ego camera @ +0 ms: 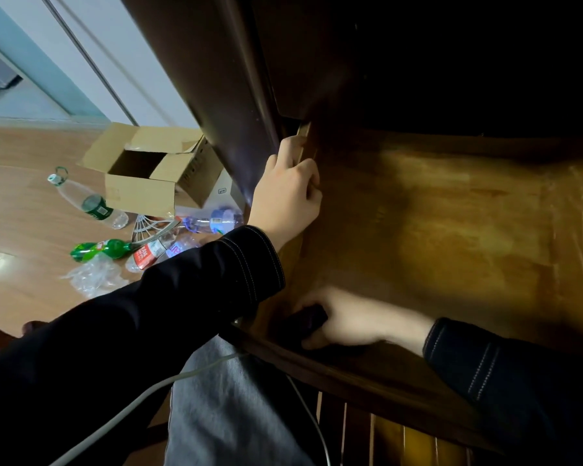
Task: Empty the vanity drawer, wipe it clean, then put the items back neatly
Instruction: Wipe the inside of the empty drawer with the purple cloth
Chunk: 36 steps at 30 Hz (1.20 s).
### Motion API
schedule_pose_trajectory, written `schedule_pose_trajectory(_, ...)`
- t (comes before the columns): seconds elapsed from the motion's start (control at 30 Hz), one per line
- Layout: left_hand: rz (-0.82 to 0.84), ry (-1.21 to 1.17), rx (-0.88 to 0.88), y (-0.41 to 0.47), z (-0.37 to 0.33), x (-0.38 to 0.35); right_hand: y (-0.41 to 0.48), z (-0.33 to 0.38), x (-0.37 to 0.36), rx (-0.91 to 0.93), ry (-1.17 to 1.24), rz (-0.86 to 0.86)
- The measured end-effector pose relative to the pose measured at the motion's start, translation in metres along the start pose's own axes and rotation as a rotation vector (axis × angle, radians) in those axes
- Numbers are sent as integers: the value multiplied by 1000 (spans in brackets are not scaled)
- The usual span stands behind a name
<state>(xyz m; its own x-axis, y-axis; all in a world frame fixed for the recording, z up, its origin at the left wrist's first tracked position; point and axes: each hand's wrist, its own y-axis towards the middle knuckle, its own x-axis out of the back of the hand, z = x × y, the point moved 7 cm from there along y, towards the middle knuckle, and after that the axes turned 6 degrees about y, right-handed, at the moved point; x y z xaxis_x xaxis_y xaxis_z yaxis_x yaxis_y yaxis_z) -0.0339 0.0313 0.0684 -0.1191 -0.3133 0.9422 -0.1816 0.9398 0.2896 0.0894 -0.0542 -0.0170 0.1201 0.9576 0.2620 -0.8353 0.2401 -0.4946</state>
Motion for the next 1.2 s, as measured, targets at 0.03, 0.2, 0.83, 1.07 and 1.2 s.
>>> schedule_pose_trajectory(0.03,-2,3,-1,0,0,0,-4,4,3,47,66,29)
schedule_pose_trajectory(0.2,-2,1,6,0,0,1,-2,7,-1,52,37,20)
schedule_pose_trajectory(0.83,0,-18,3,1,1,1,-22,35,14,310,117,132)
schedule_pose_trajectory(1.07,-6,-30,10,0,0,1,-17,44,6,344,63,12)
schedule_pose_trajectory(1.2,-3,-27,6,0,0,2,-30,44,15,381,128,171)
